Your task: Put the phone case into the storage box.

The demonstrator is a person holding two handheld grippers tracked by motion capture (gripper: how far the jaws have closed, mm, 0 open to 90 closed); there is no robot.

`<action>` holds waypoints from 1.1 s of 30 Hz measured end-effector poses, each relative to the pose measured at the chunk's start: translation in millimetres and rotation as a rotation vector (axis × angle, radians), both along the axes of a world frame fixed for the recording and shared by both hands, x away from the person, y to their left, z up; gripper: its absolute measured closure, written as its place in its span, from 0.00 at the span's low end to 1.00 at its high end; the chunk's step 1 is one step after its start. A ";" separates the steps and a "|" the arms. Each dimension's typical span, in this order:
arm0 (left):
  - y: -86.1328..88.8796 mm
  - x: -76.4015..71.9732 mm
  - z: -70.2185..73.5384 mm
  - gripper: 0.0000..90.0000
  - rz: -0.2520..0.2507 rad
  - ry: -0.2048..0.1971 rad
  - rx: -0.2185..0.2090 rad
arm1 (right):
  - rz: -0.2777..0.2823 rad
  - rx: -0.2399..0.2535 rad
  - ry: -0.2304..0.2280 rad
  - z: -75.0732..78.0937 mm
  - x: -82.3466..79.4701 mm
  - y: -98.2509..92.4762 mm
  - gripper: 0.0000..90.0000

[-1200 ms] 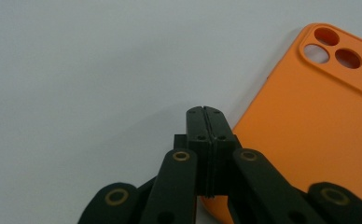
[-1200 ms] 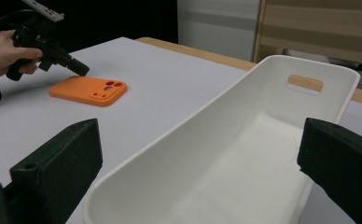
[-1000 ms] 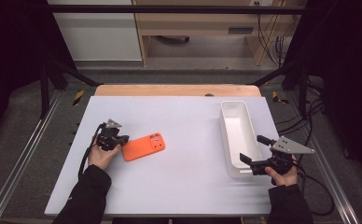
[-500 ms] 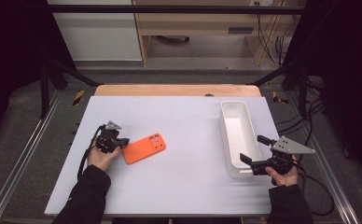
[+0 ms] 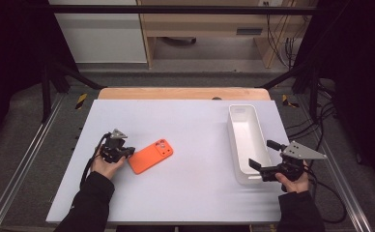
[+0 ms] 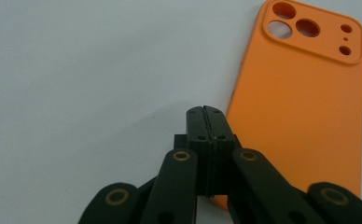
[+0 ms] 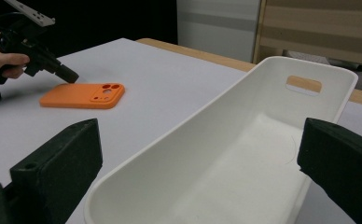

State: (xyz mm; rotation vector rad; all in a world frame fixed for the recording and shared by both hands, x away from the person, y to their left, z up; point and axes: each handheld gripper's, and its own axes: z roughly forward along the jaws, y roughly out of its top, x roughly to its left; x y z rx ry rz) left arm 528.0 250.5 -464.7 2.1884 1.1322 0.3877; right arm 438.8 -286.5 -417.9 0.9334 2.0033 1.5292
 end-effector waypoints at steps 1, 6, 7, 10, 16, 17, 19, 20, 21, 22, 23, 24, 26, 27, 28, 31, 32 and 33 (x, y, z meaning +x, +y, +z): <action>-0.6 -1.0 0.1 1.00 -0.002 0.002 0.000 | 0.000 0.000 -0.001 0.0 0.1 -0.1 0.00; -2.7 -5.8 0.4 1.00 -0.016 0.002 0.005 | 0.000 0.002 0.000 0.2 -0.1 -0.3 0.00; -3.3 -7.7 0.4 1.00 -0.019 0.007 0.001 | -0.001 0.001 -0.001 0.2 0.0 -0.5 0.00; -4.6 -10.6 1.2 1.00 -0.029 0.013 0.003 | 0.001 0.001 -0.002 0.3 -0.2 -0.4 0.00; -7.3 -17.3 1.0 1.00 -0.036 0.012 0.000 | 0.001 0.001 0.000 0.3 -0.3 -0.5 0.00; -7.3 -18.2 1.2 1.00 -0.039 0.014 0.001 | 0.001 0.001 0.000 0.4 -0.4 -0.5 0.00; -7.8 -20.2 1.4 1.00 -0.039 0.013 0.001 | 0.001 0.002 -0.001 0.4 -0.4 -0.6 0.00; -7.8 -21.0 1.6 1.00 -0.042 0.013 0.002 | 0.001 0.001 -0.001 0.4 -0.5 -0.6 0.00; -8.0 -22.0 1.7 1.00 -0.045 0.010 0.002 | 0.002 0.002 -0.001 0.4 -0.5 -0.5 0.00; -8.3 -23.1 2.0 1.00 -0.045 0.011 0.001 | 0.004 0.002 -0.002 0.4 -0.6 -0.5 0.00; -8.5 -24.1 2.5 1.00 -0.047 0.011 0.002 | 0.004 0.001 -0.002 0.4 -0.6 -0.5 0.00; -8.8 -25.4 2.6 1.00 -0.049 0.009 0.000 | 0.003 0.001 -0.001 0.4 -0.5 -0.6 0.00; -9.0 -27.0 3.2 1.00 -0.053 0.008 0.001 | 0.003 0.001 -0.001 0.4 -0.5 -0.8 0.00; -9.4 -27.8 3.3 1.00 -0.052 0.009 0.000 | 0.003 0.001 -0.001 0.4 -0.5 -0.7 0.00; -9.8 -28.6 3.3 1.00 -0.054 0.008 0.002 | 0.004 0.001 -0.002 0.4 -0.5 -0.6 0.00; -11.1 -30.5 3.2 1.00 -0.057 0.009 -0.001 | 0.003 0.000 -0.001 0.3 -0.5 -0.6 0.00; -11.5 -31.0 3.2 1.00 -0.057 0.009 -0.001 | 0.004 0.000 -0.001 0.4 -0.5 -0.6 0.00; -11.5 -31.2 3.3 1.00 -0.060 0.009 0.001 | 0.004 0.000 -0.001 0.3 -0.5 -0.6 0.00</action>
